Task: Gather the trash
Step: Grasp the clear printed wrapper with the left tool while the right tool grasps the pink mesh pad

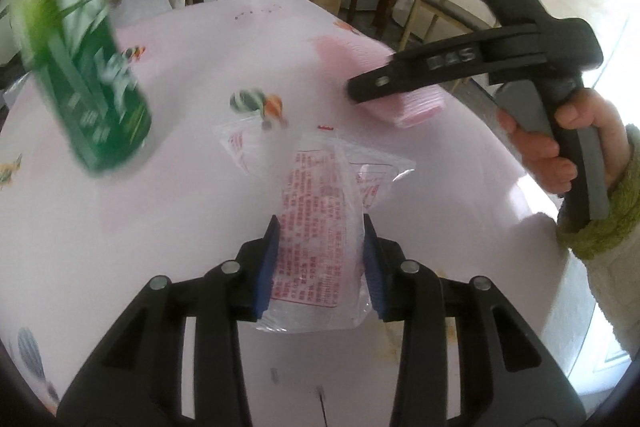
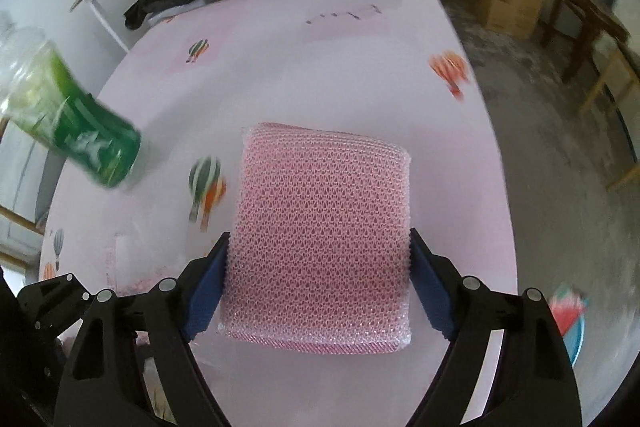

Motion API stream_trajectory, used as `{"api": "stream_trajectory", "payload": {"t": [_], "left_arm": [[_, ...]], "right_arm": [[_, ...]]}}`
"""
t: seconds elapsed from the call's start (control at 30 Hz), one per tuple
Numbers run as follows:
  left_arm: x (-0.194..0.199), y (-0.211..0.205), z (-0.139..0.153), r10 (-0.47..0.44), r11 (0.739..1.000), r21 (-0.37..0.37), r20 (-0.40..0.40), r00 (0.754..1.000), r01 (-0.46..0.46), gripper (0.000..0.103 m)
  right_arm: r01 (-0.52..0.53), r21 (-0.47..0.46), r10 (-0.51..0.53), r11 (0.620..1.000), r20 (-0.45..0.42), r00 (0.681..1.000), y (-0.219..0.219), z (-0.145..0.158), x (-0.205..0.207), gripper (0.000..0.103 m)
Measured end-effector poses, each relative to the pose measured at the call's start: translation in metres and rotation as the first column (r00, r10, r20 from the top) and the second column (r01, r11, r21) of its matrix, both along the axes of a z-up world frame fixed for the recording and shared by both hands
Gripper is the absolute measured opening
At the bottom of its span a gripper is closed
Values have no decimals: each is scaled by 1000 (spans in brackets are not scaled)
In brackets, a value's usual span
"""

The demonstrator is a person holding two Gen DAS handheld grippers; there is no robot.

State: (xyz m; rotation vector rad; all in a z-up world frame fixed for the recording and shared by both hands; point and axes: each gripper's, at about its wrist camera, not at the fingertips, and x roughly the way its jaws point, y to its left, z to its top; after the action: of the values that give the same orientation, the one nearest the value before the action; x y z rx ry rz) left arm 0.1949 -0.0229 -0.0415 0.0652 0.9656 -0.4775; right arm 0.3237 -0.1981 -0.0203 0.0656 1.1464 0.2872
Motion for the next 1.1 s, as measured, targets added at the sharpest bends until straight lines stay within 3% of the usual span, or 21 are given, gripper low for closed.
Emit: {"api": "stream_trajectory", "payload": {"t": [0.2,0.37,0.43,0.63,1.1], "left_arm": [[-55,18,0,48,999,-4,-42,998,-48,39],[-78,28,2,103,994,-32,-68,992,-106,60],[-81,28,2,114,993,-15,-51,992,-115,64],[-78,21,0,109,994,27,-26,994,-108,65],[-78,19,0,118,992,42,-8,993,-118,65]], "right_arm": [[81,5,-81,997,2,997,-5,5,-84,81],[102,-24,-101,995,26,995,13,9,-148,82],[112,-37,-111,993,33,993,17,11,-161,83],[146,-4,-146,989,38,989,14,14,-174,86],[163,-10,-163,987,12,987,18,6,-176,86]]}}
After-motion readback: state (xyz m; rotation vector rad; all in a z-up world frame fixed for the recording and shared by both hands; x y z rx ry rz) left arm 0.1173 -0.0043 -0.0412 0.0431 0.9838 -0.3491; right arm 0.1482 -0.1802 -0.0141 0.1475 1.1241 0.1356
